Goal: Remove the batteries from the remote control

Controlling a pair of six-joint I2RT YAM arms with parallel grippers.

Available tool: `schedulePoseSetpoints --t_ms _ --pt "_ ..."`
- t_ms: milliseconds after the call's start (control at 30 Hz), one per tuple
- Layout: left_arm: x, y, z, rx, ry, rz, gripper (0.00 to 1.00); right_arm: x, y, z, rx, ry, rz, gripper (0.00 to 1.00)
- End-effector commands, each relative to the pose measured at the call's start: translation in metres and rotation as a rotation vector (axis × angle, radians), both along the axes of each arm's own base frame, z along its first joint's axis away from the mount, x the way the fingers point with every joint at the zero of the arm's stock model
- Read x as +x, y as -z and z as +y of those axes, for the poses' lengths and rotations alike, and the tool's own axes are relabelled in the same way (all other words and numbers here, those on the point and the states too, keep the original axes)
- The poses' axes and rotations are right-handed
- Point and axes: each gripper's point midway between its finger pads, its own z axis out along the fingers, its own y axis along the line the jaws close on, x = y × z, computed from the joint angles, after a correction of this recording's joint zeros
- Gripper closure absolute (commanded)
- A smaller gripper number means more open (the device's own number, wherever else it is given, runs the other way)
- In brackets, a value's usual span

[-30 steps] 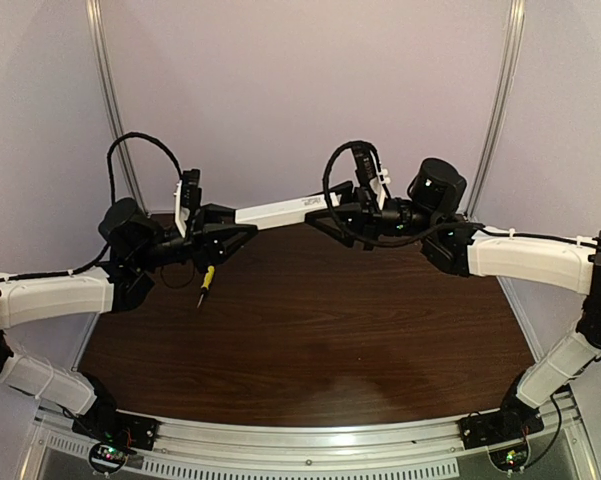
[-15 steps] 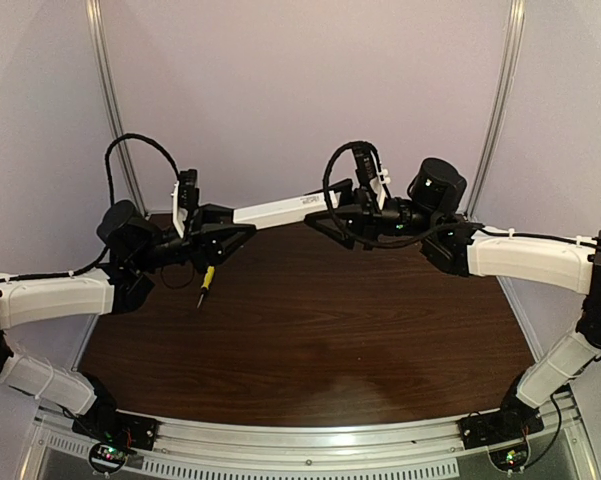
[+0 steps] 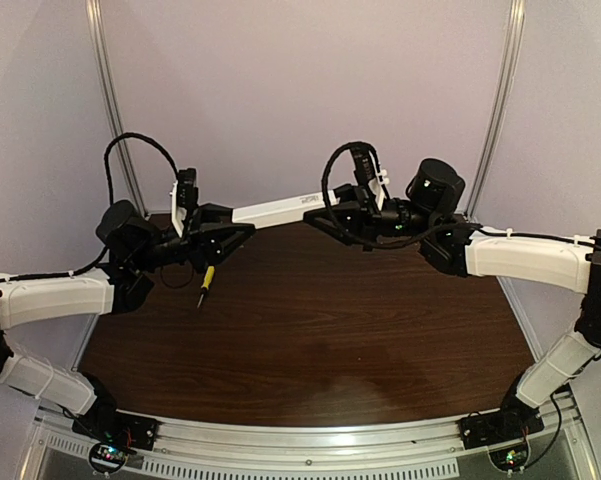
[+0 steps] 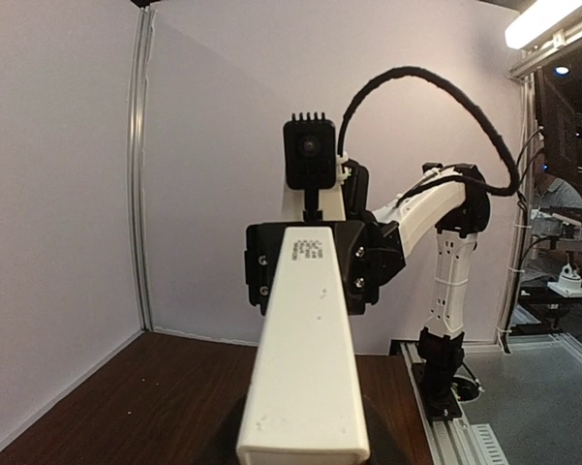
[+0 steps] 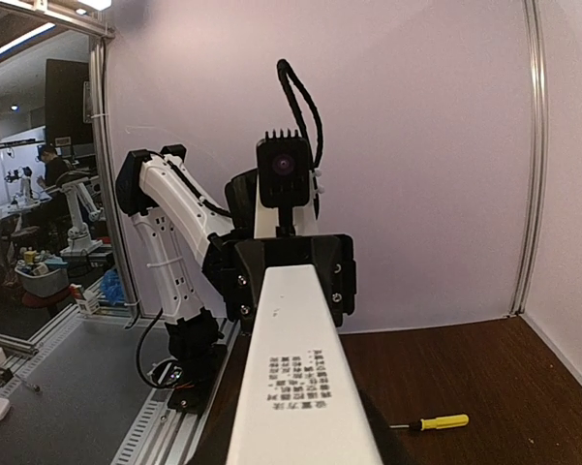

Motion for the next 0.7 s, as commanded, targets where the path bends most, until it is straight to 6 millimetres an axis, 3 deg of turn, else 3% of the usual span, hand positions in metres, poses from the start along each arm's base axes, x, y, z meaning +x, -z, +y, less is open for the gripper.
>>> schedulePoseSetpoints --t_ms 0,233,267,433,467,667 --pt "-0.003 -0.013 0.006 -0.04 -0.013 -0.051 1.0 -0.001 -0.009 0.003 0.019 -0.001 -0.015 0.84" --pt "0.0 -0.012 0.004 -0.023 -0.024 -0.043 0.99 0.0 -0.005 0.004 0.01 -0.001 -0.003 1.0" --pt "0.001 -0.012 0.004 -0.017 -0.026 -0.042 0.93 0.0 -0.004 0.004 0.009 0.0 -0.001 1.0" --pt "0.006 -0.011 0.005 0.008 -0.061 -0.024 0.29 0.003 0.001 0.003 -0.012 0.026 -0.012 1.0" --pt "0.008 -0.011 0.006 0.011 -0.075 -0.021 0.22 0.004 0.003 0.003 -0.022 0.037 -0.017 1.0" --pt "0.018 -0.012 0.009 0.054 -0.148 0.031 0.08 0.009 0.008 -0.001 -0.07 0.099 -0.072 1.0"
